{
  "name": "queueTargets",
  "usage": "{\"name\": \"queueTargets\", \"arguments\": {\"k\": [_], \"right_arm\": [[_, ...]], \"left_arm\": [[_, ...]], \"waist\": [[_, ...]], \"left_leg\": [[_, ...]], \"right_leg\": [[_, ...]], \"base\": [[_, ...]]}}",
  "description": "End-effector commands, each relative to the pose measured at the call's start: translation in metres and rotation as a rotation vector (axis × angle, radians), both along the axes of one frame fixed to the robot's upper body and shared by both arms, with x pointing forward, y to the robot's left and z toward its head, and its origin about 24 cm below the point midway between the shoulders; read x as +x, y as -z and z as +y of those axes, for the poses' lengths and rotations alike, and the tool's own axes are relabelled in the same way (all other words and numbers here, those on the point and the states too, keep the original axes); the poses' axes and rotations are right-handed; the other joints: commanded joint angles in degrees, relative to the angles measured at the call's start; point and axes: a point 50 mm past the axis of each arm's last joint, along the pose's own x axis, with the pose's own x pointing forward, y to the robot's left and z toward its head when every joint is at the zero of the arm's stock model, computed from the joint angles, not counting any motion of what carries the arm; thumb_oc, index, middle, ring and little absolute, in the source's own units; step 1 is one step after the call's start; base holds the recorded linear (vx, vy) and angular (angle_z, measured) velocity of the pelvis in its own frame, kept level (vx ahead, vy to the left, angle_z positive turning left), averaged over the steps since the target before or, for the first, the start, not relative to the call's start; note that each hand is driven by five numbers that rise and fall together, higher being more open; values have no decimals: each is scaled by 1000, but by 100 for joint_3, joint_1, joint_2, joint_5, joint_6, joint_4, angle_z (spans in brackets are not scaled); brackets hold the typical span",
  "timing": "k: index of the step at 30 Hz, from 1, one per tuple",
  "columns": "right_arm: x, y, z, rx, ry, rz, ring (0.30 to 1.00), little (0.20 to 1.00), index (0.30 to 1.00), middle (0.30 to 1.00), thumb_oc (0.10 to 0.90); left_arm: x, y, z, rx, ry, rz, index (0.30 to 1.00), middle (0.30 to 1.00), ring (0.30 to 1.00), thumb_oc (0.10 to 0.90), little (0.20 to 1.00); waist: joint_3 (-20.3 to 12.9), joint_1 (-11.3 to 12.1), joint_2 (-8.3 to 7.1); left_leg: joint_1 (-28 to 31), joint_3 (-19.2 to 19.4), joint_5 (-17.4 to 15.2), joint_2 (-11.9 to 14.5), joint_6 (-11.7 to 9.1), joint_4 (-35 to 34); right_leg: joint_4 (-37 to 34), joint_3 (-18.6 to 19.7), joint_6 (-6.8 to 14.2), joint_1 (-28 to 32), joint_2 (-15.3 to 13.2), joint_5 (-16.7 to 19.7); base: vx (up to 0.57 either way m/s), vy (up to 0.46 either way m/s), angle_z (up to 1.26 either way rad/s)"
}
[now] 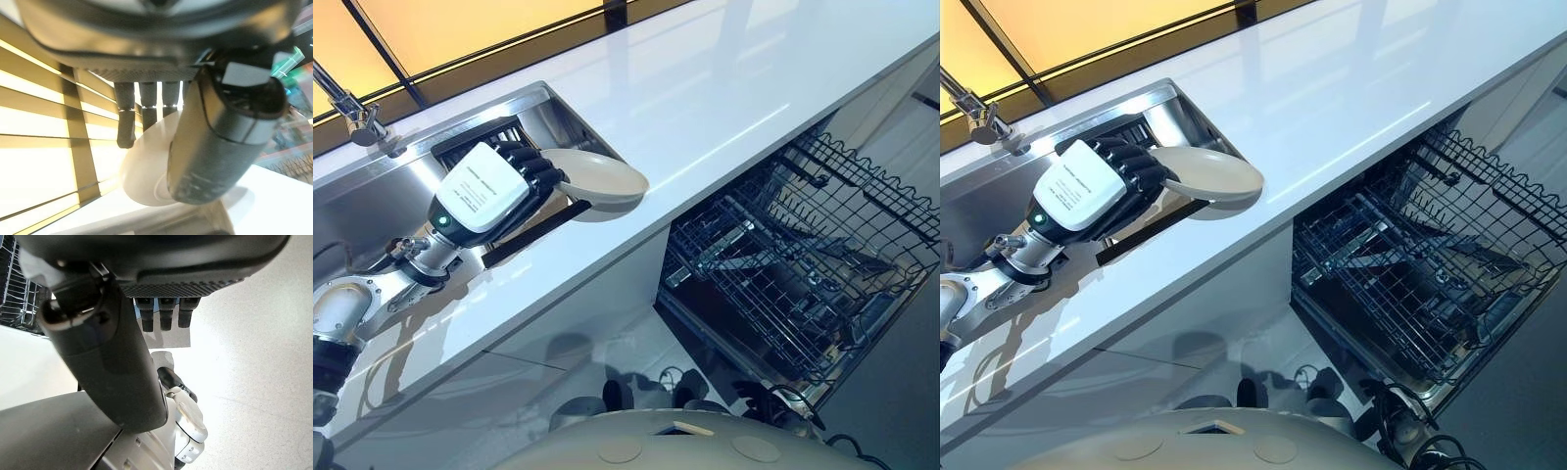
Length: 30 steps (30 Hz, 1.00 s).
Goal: Pick up plates and place into dishwasher.
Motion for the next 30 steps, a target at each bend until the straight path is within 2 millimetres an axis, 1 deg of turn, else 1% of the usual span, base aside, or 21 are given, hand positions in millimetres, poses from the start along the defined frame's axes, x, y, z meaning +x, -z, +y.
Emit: {"name": "queueTargets", "arguments": {"k": [1, 2, 5, 7, 10, 13, 15, 16, 18, 19, 21, 24, 26, 28, 30], "right_arm": [[19, -8, -8, -13, 24, -123, 900, 900, 900, 900, 800], [21, -9, -6, -4, 29, -137, 900, 900, 900, 900, 800], [30, -11, 4, 39, 73, -215, 900, 900, 900, 900, 800], [33, -11, 8, 72, 111, -240, 900, 900, 900, 900, 800], [36, -11, 16, 115, 164, -265, 900, 900, 900, 900, 800], [40, -12, 18, 160, 233, -295, 900, 900, 900, 900, 800], [44, -12, 21, 204, 305, -316, 900, 900, 900, 900, 800], [45, -12, 21, 217, 326, -319, 900, 900, 900, 900, 800], [46, -12, 23, 276, 435, -320, 900, 900, 900, 900, 800], [45, -10, 24, 334, 535, -325, 900, 900, 900, 900, 800], [46, -10, 26, 379, 592, -325, 900, 900, 900, 900, 800], [48, -9, 32, 520, 700, -316, 900, 900, 900, 900, 800], [53, -12, 39, 659, 809, -337, 900, 900, 900, 900, 800], [54, -13, 41, 715, 909, -364, 900, 900, 900, 900, 800], [49, -10, 41, 699, 991, -355, 900, 900, 900, 900, 800]], "left_arm": [[4, -80, 15, -379, -41, -364, 300, 300, 300, 100, 200], [1, -83, 13, -415, -22, -376, 300, 300, 300, 100, 200], [-10, -98, 3, -589, 111, -372, 300, 300, 300, 100, 200], [-14, -106, -2, -716, 223, -317, 300, 300, 300, 100, 200], [-19, -115, -14, -894, 433, -213, 300, 300, 300, 100, 200], [-17, -119, -23, -1035, 615, -103, 300, 300, 300, 100, 200], [-16, -120, -27, -1100, 702, -56, 300, 300, 300, 100, 200], [-15, -121, -28, -1113, 719, -49, 300, 300, 300, 100, 200], [-13, -120, -32, -1149, 763, -30, 300, 300, 300, 100, 200], [-10, -120, -35, -1170, 790, -13, 300, 300, 300, 100, 200], [-7, -120, -37, -1186, 801, -4, 300, 300, 300, 100, 200], [-3, -119, -38, -1204, 800, 11, 300, 300, 300, 100, 200], [0, -116, -36, -1205, 793, 20, 300, 300, 300, 100, 200], [1, -114, -35, -1203, 793, 25, 300, 300, 300, 100, 200], [2, -113, -34, -1209, 800, 35, 300, 300, 300, 100, 200]], "waist": [[-113, 20, 183], [-120, 30, 169], [-148, 49, 111], [-159, 43, 90], [-168, 10, 64], [-165, -39, 63], [-166, -76, 65], [-167, -87, 64], [-178, -127, 67], [-197, -166, 67], [-202, -191, 71], [-226, -245, 63], [-233, -300, 59], [-246, -339, 55], [-261, -374, 55]], "left_leg": [[11, -53, -941, -149, 151, 381], [10, -68, -943, -151, 150, 382], [27, -103, -957, -166, 158, 381], [38, -107, -973, -174, 170, 390], [65, -83, -1005, -195, 194, 413], [96, -33, -1023, -211, 213, 411], [119, 6, -1040, -222, 225, 411], [121, 17, -1044, -225, 226, 414], [132, 52, -1053, -238, 232, 414], [154, 78, -1063, -252, 238, 403], [173, 97, -1063, -262, 245, 389], [203, 148, -1062, -282, 247, 355], [216, 192, -1055, -300, 244, 324], [221, 236, -1048, -315, 241, 300], [230, 280, -1043, -332, 243, 272]], "right_leg": [[1217, -139, 69, -478, 291, -1016], [1218, -146, 62, -473, 288, -1025], [1251, -186, 63, -463, 265, -1064], [1274, -180, 70, -465, 254, -1082], [1292, -141, 95, -475, 240, -1066], [1299, -94, 128, -498, 222, -1031], [1298, -60, 152, -508, 211, -1010], [1297, -50, 158, -511, 207, -1005], [1293, -17, 176, -528, 196, -981], [1278, 11, 197, -537, 183, -952], [1265, 39, 218, -548, 171, -917], [1204, 87, 267, -562, 138, -835], [1165, 110, 306, -606, 114, -760], [1133, 126, 351, -651, 87, -690], [1103, 144, 397, -705, 58, -612]], "base": [[0, 0, 0], [-36, -36, 3], [-39, -31, 2], [-39, -23, 2], [-52, -17, 1], [-68, -2, -4], [-57, -1, -10], [-50, 0, -6], [-62, 6, -3], [-61, 11, -8], [-45, 14, -14], [-45, 20, -13], [-56, 25, -17], [-48, 31, -20], [-42, 45, -8]]}}
